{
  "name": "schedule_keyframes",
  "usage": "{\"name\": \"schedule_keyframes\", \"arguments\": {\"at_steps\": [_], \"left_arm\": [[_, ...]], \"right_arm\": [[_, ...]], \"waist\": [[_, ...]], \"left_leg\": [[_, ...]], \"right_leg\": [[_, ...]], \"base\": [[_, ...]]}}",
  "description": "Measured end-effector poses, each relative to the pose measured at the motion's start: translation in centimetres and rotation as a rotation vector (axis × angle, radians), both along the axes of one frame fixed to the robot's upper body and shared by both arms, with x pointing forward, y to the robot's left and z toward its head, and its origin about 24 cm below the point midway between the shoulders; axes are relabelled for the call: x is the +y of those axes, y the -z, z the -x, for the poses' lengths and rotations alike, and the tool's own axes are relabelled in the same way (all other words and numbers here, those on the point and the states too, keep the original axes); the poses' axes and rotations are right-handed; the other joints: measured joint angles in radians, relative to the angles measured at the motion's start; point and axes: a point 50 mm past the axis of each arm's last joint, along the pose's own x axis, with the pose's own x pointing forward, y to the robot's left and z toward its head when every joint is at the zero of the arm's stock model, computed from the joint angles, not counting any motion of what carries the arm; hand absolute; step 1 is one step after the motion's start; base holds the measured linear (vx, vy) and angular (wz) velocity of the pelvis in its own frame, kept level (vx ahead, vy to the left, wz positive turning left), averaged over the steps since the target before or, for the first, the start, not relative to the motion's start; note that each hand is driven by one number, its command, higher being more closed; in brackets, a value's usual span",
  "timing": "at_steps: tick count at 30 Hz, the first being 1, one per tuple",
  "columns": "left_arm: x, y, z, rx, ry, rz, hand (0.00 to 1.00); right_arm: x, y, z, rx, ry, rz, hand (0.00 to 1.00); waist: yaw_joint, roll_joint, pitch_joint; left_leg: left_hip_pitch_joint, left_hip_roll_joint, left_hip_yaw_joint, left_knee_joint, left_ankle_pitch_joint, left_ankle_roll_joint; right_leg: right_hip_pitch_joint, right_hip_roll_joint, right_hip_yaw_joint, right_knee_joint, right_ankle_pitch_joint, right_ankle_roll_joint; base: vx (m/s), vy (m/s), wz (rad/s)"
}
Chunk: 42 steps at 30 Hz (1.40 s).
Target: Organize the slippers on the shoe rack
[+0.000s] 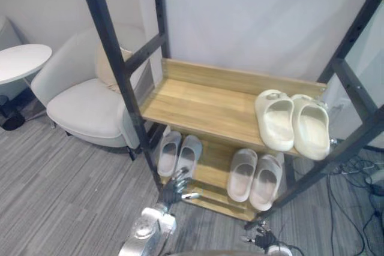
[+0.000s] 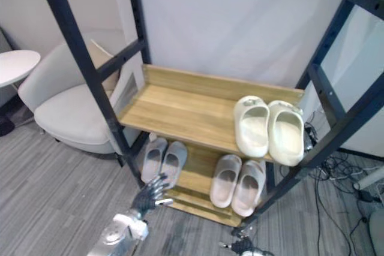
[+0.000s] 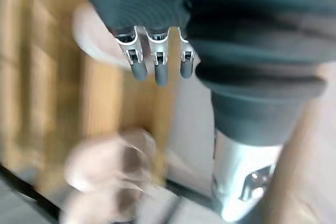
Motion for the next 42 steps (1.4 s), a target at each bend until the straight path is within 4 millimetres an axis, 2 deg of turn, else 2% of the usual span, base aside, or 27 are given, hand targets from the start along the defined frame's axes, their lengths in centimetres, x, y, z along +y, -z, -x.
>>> {"name": "schedule_keyframes", "arguments": {"at_steps": [3,8,13,24,26,27,29,30,32,33,34,35,36,37,39,42], "left_arm": [[2.3,3.1,1.6,0.153,-0.089,-0.125,0.00],[4.9,5.9,4.4,0.334,-0.181,-0.274,0.00],[6.4,6.6,5.7,0.401,-0.265,-0.355,0.00],[6.4,7.1,6.3,0.442,-0.315,-0.365,0.00],[6.2,7.2,6.3,0.443,-0.320,-0.362,0.00],[6.0,7.2,6.3,0.444,-0.323,-0.358,0.00],[5.7,7.1,5.9,0.435,-0.323,-0.352,0.00],[5.6,7.1,5.6,0.427,-0.319,-0.351,0.00],[5.3,6.8,4.6,0.397,-0.311,-0.346,0.00],[5.2,6.7,4.3,0.389,-0.311,-0.345,0.00],[5.3,6.6,3.9,0.380,-0.312,-0.347,0.00],[5.4,6.5,3.5,0.371,-0.312,-0.349,0.00],[5.4,6.4,3.5,0.368,-0.313,-0.350,0.00],[5.4,6.4,3.3,0.366,-0.318,-0.346,0.00],[4.9,6.5,3.5,0.371,-0.334,-0.336,0.00],[4.1,6.4,3.2,0.362,-0.341,-0.306,0.00]], "right_arm": [[0.1,0.0,0.0,0.001,-0.019,0.008,0.00],[0.1,0.0,0.0,-0.002,-0.014,0.017,0.00],[0.0,0.0,0.0,-0.004,-0.011,0.024,0.00],[0.1,-0.1,-0.6,-0.015,-0.019,0.025,0.00],[0.1,-0.2,-1.0,-0.024,-0.025,0.026,0.00],[0.2,-0.3,-1.4,-0.033,-0.032,0.025,0.00],[0.6,-0.5,-2.2,-0.050,-0.047,0.021,0.00],[0.7,-0.6,-2.7,-0.064,-0.055,0.019,0.00],[1.4,-0.7,-3.3,-0.080,-0.086,0.011,0.00],[1.8,-0.7,-3.1,-0.077,-0.084,0.000,0.00],[2.5,-0.5,-3.0,-0.074,-0.085,-0.018,0.00],[3.2,-0.4,-3.0,-0.070,-0.089,-0.036,0.00],[3.7,-0.5,-3.3,-0.076,-0.097,-0.045,0.00],[3.8,-0.7,-4.0,-0.091,-0.108,-0.046,0.00],[3.7,-0.8,-4.2,-0.097,-0.114,-0.042,0.00],[3.9,-1.0,-4.6,-0.120,-0.122,-0.038,0.00]], "waist": [[0.000,-0.005,-0.003],[-0.001,-0.005,-0.003],[-0.002,-0.002,0.000],[-0.003,0.005,0.004],[-0.003,0.008,0.009],[-0.004,0.003,0.015],[-0.004,0.002,0.035],[-0.009,0.005,0.044],[-0.014,-0.002,0.065],[-0.016,-0.011,0.059],[-0.017,-0.031,0.059],[-0.014,-0.051,0.064],[-0.008,-0.051,0.073],[-0.001,-0.037,0.095],[0.006,-0.012,0.095],[0.026,0.011,0.090]], "left_leg": [[0.000,0.003,0.009,0.000,-0.002,-0.001],[0.002,0.006,0.020,-0.001,-0.005,-0.003],[0.003,0.006,0.026,0.000,-0.008,-0.003],[0.000,0.007,0.049,0.003,-0.024,-0.004],[-0.013,0.004,0.051,0.027,-0.040,0.001],[-0.030,-0.008,0.049,0.058,-0.054,0.003],[-0.033,-0.020,0.037,0.075,-0.058,0.007],[-0.036,-0.028,0.016,0.077,-0.059,0.007],[-0.054,-0.041,-0.077,0.088,-0.062,0.013],[-0.079,-0.051,-0.128,0.091,-0.054,0.011],[-0.108,-0.070,-0.182,0.094,-0.040,0.002],[-0.127,-0.087,-0.221,0.093,-0.023,-0.013],[-0.140,-0.088,-0.244,0.089,-0.009,-0.029],[-0.152,-0.079,-0.284,0.085,0.009,-0.045],[-0.177,-0.058,-0.335,0.083,0.020,-0.058],[-0.221,-0.039,-0.383,0.085,0.050,-0.079]], "right_leg": [[-0.001,0.004,0.006,-0.002,-0.001,0.000],[-0.010,0.007,0.016,-0.001,0.005,-0.002],[-0.016,0.007,0.027,0.001,0.007,-0.006],[-0.041,0.006,0.056,0.006,0.000,-0.001],[-0.082,-0.011,0.062,0.091,-0.040,0.007],[-0.131,-0.041,0.071,0.214,-0.089,0.004],[-0.189,-0.075,0.120,0.373,-0.136,0.010],[-0.214,-0.075,0.174,0.440,-0.142,0.002],[-0.224,-0.044,0.366,0.514,-0.174,-0.024],[-0.220,-0.029,0.456,0.504,-0.207,-0.030],[-0.209,-0.025,0.546,0.474,-0.249,-0.018],[-0.184,-0.025,0.588,0.444,-0.289,-0.006],[-0.176,-0.025,0.592,0.423,-0.310,0.004],[-0.163,-0.021,0.559,0.397,-0.322,0.014],[-0.157,-0.002,0.496,0.381,-0.315,0.003],[-0.144,0.021,0.416,0.366,-0.312,-0.007]], "base": [[0.00,-0.002,-0.08],[0.03,0.003,-0.05],[0.01,0.008,-0.07],[-0.01,0.010,-0.09],[0.03,0.028,-0.04],[0.02,0.035,0.04],[0.00,0.013,0.22],[-0.03,-0.002,0.74],[-0.03,-0.055,1.26],[-0.01,-0.194,1.61],[0.02,-0.276,1.63],[0.01,-0.307,1.41],[-0.02,-0.251,1.11],[-0.09,-0.223,0.86],[-0.07,-0.148,0.83],[0.01,-0.094,0.78]]}}
